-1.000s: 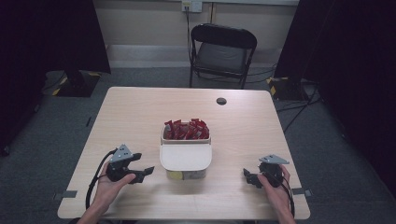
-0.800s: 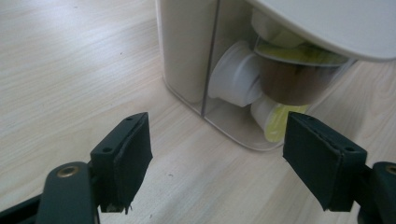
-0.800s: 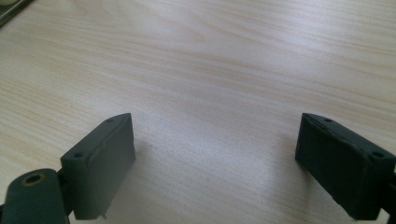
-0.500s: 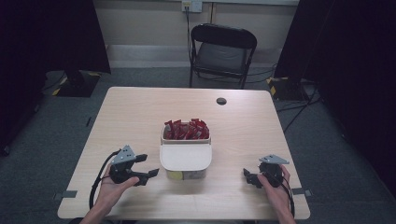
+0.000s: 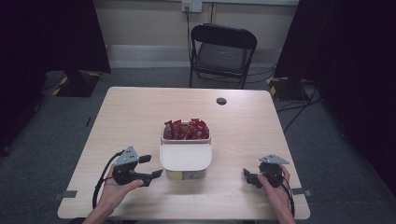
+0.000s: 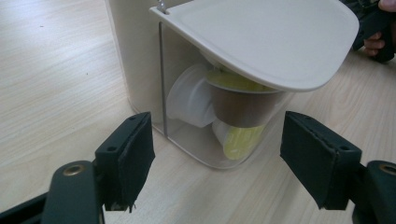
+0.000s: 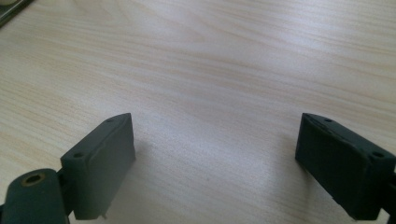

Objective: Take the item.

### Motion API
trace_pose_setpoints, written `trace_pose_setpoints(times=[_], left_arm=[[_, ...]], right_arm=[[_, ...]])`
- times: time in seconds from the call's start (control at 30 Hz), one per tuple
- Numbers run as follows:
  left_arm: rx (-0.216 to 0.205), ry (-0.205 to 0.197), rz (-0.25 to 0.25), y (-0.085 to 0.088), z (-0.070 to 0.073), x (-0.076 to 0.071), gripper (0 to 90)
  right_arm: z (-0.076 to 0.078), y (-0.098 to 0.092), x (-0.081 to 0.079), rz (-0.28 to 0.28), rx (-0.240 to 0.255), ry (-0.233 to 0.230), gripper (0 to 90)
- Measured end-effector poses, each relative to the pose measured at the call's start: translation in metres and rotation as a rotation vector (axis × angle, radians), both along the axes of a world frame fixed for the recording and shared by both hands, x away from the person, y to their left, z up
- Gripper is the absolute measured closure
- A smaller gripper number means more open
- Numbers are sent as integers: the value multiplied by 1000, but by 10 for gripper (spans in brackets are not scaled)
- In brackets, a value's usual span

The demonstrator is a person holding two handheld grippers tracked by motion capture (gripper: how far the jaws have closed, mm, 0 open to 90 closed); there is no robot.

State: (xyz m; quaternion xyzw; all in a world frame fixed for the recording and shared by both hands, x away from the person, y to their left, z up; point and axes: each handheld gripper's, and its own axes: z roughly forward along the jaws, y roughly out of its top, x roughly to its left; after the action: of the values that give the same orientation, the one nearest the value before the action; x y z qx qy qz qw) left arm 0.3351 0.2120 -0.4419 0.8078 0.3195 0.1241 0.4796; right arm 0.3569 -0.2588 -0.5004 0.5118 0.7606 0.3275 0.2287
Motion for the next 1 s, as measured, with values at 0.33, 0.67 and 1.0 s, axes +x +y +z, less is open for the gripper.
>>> trace_pose_setpoints(times=[0.33, 0.67, 1.0], left_arm=[[-40, 27, -37, -9, 1, 0, 240], [-24, -17, -18, -11, 1, 4, 241], [-31, -34, -21, -11, 2, 4, 241]], right_arm=[[0, 0, 0, -1, 0, -1, 112], [0, 0, 0, -1, 0, -1, 112], [0, 0, 0, 0, -1, -1, 110]])
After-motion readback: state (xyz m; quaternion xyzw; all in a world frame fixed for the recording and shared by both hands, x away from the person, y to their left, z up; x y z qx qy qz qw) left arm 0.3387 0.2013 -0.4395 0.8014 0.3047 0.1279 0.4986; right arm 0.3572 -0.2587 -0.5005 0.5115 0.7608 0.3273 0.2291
